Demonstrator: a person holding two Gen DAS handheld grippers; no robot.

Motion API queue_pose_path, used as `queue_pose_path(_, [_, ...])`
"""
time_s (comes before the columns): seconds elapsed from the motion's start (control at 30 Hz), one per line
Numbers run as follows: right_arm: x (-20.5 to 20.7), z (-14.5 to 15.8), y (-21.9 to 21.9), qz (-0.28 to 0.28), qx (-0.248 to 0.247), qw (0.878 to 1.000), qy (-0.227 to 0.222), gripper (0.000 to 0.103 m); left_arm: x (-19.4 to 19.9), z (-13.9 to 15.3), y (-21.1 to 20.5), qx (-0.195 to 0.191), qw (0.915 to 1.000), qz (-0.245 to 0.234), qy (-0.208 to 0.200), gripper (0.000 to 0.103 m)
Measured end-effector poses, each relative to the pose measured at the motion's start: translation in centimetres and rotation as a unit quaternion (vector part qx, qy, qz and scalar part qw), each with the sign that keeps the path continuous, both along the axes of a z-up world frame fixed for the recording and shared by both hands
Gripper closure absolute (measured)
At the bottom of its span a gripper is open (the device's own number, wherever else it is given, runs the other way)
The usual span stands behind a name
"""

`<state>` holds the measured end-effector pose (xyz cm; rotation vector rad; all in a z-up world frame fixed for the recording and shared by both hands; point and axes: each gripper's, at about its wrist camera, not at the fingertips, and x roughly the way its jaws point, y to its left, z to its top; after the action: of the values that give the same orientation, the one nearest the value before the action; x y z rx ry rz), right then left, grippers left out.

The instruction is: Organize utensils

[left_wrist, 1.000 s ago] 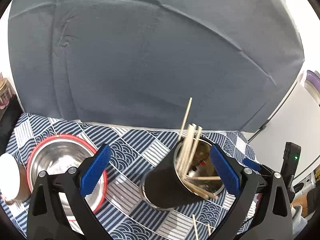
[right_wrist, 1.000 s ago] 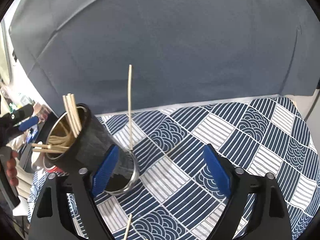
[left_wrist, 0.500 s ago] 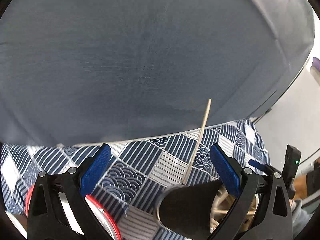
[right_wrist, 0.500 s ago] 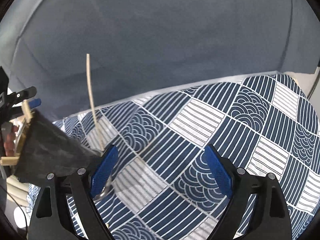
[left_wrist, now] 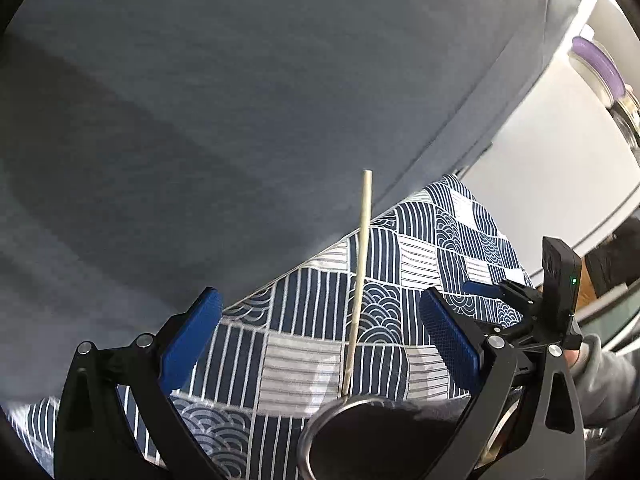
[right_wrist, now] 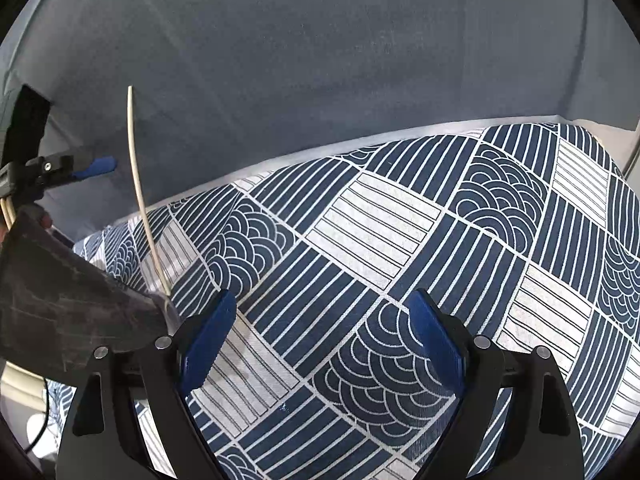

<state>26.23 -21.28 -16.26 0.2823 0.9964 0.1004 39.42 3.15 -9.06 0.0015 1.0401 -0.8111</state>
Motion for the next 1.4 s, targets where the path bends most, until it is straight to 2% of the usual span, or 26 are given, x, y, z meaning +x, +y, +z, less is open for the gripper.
queue_pose_path(0.13, [0.2,-0.4,0.1,0.003,0.001,1.000,0.002,0.019,0.0,-0.3,-1.1,-0.011,0.9995,-0.028,-0.007,0.013])
queue_pose_path(0.2, [0.3,-0.7,0.1,0.003,0.001,1.000,0.003,0.019,-0.1,-0.4,-1.6,-0.007,0.9995,-0.027,-0.010,0.027])
queue_pose_path(0.27, [0.3,-1.0,0.2,0.001,0.002,1.000,0.005,0.019,-0.1,-0.5,-2.0,-0.002,0.9995,-0.027,-0.014,0.047])
queue_pose_path(0.4, [0.4,-1.6,0.4,-0.002,0.005,1.000,0.007,0.019,0.0,-2.3,-3.9,0.033,0.9980,-0.053,0.015,0.078])
queue_pose_path(0.43, [0.3,-1.4,0.3,-0.001,0.005,1.000,0.006,0.019,0.0,-2.6,-4.0,0.022,0.9981,-0.053,0.022,0.096])
queue_pose_path(0.53, [0.0,-1.0,-0.1,0.000,0.003,1.000,-0.007,0.020,-0.1,-2.7,-3.6,0.006,0.9983,-0.053,0.025,0.098])
queue_pose_path(0.57, [-0.1,-0.8,-0.2,0.004,0.006,1.000,-0.011,0.027,-0.3,-2.5,-3.3,0.006,0.9983,-0.052,0.024,0.098])
queue_pose_path(0.6, [-0.1,-0.6,-0.2,0.009,0.008,1.000,-0.013,0.042,-0.5,-2.3,-3.2,0.009,0.9987,-0.047,0.016,0.098])
queue_pose_path(0.63, [-0.1,-0.5,-0.2,0.015,0.011,1.000,-0.011,0.050,-0.7,-1.9,-2.9,0.008,0.9990,-0.044,0.007,0.098])
queue_pose_path(0.7, [-0.2,-0.3,-0.1,0.026,0.021,0.999,-0.011,0.083,-1.0,-1.0,-2.5,0.006,0.9993,-0.037,-0.007,0.098])
queue_pose_path(0.8, [-0.7,0.8,0.2,0.033,0.029,0.999,-0.031,0.093,-1.7,1.0,-1.4,0.005,0.9991,-0.026,-0.035,0.098])
queue_pose_path(0.93, [-1.2,3.1,1.2,0.041,0.031,0.997,-0.055,0.094,-2.8,4.5,0.7,-0.004,0.9976,-0.002,-0.070,0.098])
queue_pose_path(1.17, [-2.1,10.0,4.8,0.089,0.023,0.987,-0.132,0.095,-7.1,12.9,4.9,-0.027,0.9890,0.030,-0.142,0.098])
queue_pose_path(1.3, [-3.2,14.3,6.9,0.118,0.025,0.977,-0.174,0.095,-10.2,16.4,6.2,-0.035,0.9837,0.039,-0.172,0.098])
queue_pose_path(1.4, [-4.1,16.5,8.9,0.145,0.021,0.971,-0.189,0.095,-12.4,17.9,6.7,-0.043,0.9808,0.041,-0.186,0.098])
